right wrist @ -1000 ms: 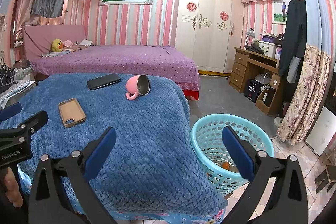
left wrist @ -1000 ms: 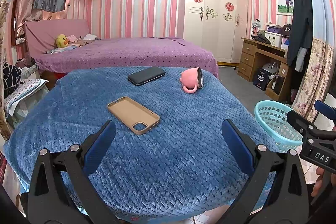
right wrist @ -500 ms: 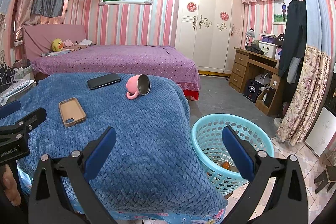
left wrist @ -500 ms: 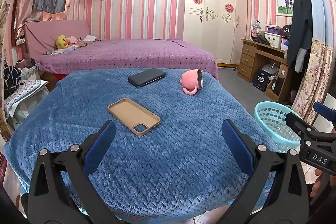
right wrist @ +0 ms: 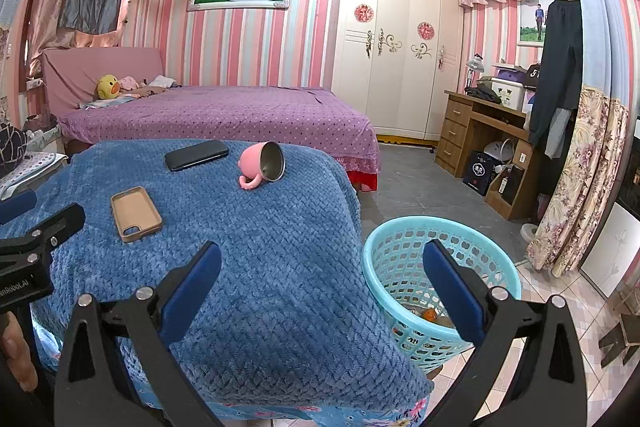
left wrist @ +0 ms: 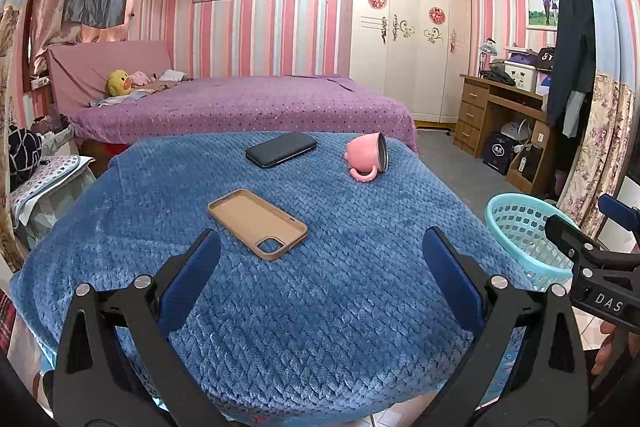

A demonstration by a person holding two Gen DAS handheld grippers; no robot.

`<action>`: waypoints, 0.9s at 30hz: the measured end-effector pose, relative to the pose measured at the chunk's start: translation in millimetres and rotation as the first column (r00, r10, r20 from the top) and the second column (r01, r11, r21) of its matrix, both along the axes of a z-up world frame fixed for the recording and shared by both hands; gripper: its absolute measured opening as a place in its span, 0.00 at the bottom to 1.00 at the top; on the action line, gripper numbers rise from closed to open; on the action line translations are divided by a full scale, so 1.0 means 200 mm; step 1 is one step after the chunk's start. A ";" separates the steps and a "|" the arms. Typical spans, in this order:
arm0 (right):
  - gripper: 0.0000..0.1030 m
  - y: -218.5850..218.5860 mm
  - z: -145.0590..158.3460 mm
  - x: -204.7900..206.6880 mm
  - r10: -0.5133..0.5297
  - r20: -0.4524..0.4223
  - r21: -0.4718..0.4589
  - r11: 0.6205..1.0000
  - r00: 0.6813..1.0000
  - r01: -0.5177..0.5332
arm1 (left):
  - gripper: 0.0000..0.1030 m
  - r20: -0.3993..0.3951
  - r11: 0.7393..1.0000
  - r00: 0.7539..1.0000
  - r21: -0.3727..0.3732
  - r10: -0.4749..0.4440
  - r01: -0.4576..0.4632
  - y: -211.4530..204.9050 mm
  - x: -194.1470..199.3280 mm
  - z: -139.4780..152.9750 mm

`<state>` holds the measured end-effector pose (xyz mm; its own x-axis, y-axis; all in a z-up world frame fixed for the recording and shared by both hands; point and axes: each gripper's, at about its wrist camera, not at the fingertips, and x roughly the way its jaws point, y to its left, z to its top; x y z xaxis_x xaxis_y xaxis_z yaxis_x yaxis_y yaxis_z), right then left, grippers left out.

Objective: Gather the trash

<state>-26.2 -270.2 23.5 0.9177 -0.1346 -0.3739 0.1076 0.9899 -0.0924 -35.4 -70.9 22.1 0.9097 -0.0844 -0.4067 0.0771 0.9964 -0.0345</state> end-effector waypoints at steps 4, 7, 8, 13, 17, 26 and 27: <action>0.96 0.00 0.00 0.00 -0.001 0.001 0.000 1.000 1.000 0.001 | 0.95 -0.001 1.000 1.000 0.003 -0.001 0.001 0.00 0.00 0.00; 0.96 0.00 0.00 0.00 -0.001 0.001 -0.001 1.000 1.000 0.001 | 0.95 0.002 1.000 1.000 0.005 -0.002 0.002 0.00 0.00 0.00; 0.96 0.00 0.00 0.00 0.000 0.002 -0.001 1.000 1.000 0.000 | 0.95 0.003 1.000 1.000 0.006 -0.002 0.002 0.00 0.00 0.00; 0.96 0.00 0.00 0.00 0.000 0.001 0.000 1.000 1.000 0.000 | 0.95 0.002 1.000 1.000 0.006 -0.002 0.002 0.00 0.00 0.00; 0.96 -0.01 0.00 0.00 -0.001 0.000 0.001 1.000 1.000 0.001 | 0.95 0.002 1.000 1.000 0.005 -0.003 0.003 0.00 0.00 0.00; 0.96 -0.01 0.00 0.00 -0.001 -0.001 0.000 1.000 1.000 0.001 | 0.95 0.015 1.000 1.000 0.024 -0.005 0.005 0.00 0.00 0.00; 0.96 -0.01 0.00 0.00 0.000 -0.001 0.000 1.000 1.000 0.000 | 0.95 0.013 1.000 1.000 0.023 -0.007 0.007 0.00 0.00 0.00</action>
